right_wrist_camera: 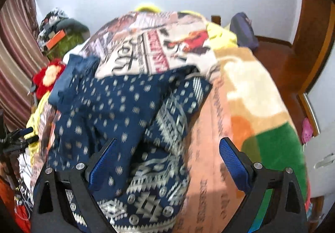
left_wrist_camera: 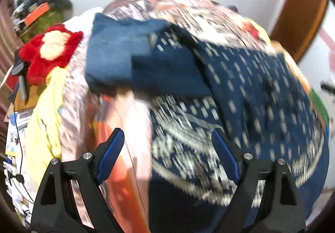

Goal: Fold large clothes

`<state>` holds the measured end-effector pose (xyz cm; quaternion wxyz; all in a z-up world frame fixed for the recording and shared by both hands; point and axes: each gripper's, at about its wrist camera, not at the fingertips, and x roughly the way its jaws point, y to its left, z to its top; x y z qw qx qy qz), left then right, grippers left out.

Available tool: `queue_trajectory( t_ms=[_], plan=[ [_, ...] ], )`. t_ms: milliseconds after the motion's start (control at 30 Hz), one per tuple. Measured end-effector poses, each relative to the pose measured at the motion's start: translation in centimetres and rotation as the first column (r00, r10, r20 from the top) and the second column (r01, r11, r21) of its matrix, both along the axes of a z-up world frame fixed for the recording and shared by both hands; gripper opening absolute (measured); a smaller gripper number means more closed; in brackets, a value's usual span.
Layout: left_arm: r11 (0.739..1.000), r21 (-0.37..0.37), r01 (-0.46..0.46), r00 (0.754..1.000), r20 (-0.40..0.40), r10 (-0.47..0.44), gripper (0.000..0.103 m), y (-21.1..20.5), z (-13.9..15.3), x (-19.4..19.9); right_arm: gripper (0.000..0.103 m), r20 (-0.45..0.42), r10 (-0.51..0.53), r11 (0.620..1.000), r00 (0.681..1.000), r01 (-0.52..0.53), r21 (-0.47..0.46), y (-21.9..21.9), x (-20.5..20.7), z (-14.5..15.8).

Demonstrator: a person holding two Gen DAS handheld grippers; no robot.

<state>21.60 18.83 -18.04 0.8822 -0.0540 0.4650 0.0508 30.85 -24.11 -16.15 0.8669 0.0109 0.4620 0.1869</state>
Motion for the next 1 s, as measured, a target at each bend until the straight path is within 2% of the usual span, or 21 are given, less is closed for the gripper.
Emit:
queue_trajectory(
  t_ms=[133,300,400,567,633,700,733,767,800,833,900,933,967,1000],
  plan=[
    [0.999,-0.032,-0.023,0.999,0.027,0.023,0.085,2.3,0.3,4.5,0.096,-0.003,-0.023,1.0,1.0,0.023,-0.004,-0.4,2.8,-0.1],
    [0.996,-0.086,-0.036,0.999,0.002,0.036,0.085,4.7,-1.8,10.1,0.096,-0.066,-0.035,0.999,0.997,0.036,0.016,-0.3,6.1,-2.2],
    [0.996,-0.087,-0.017,1.0,-0.02,0.015,0.085,5.4,-3.6,13.0,0.096,-0.12,-0.053,0.997,0.991,0.058,0.044,-0.5,8.3,-4.1],
    [0.986,-0.162,0.047,0.998,-0.032,-0.052,0.076,5.5,-5.7,16.3,0.096,-0.193,-0.067,0.993,0.979,0.085,0.088,-0.5,11.2,-6.6],
    [0.982,-0.181,0.054,0.998,-0.025,-0.059,0.075,5.4,-6.3,17.4,0.093,-0.208,-0.061,0.99,0.976,0.085,0.108,-0.3,12.3,-7.5],
    [0.982,-0.177,0.065,0.998,0.001,-0.066,0.07,5.4,-6.3,18.1,0.083,-0.223,-0.051,0.988,0.973,0.081,0.129,0.2,13.3,-8.3],
    [0.981,-0.183,0.067,0.998,0.017,-0.065,0.064,5.4,-6.2,18.4,0.075,-0.23,-0.046,0.987,0.972,0.079,0.136,0.4,13.7,-8.6],
    [0.976,-0.206,0.073,0.997,0.03,-0.068,0.046,5.5,-6.1,18.7,0.071,-0.232,-0.045,0.987,0.972,0.079,0.142,0.6,14.0,-8.8],
    [0.968,-0.239,0.078,0.997,0.026,-0.074,0.038,5.6,-6.2,19.1,0.07,-0.231,-0.043,0.986,0.972,0.079,0.149,0.9,14.3,-9.1],
    [0.964,-0.259,0.055,0.998,0.006,-0.055,0.035,5.7,-6.5,19.6,0.064,-0.227,-0.039,0.985,0.973,0.076,0.155,1.3,14.6,-9.3],
    [0.967,-0.254,0.034,0.999,-0.002,-0.036,0.031,5.5,-6.7,20.0,0.045,-0.229,-0.023,0.986,0.973,0.061,0.158,2.1,15.0,-9.7],
    [0.972,-0.235,0.03,1.0,-0.002,-0.031,0.026,5.3,-6.5,20.0,0.03,-0.23,-0.016,0.987,0.973,0.052,0.152,2.5,15.1,-9.8],
    [0.975,-0.219,0.025,1.0,-0.002,-0.027,0.016,5.2,-6.3,19.9,0.021,-0.229,-0.008,0.988,0.973,0.043,0.146,2.9,15.2,-9.9],
    [0.978,-0.206,0.017,1.0,-0.001,-0.018,0.01,5.1,-6.0,19.8,0.018,-0.224,-0.001,0.99,0.975,0.032,0.138,3.3,15.3,-9.7]
  ],
)
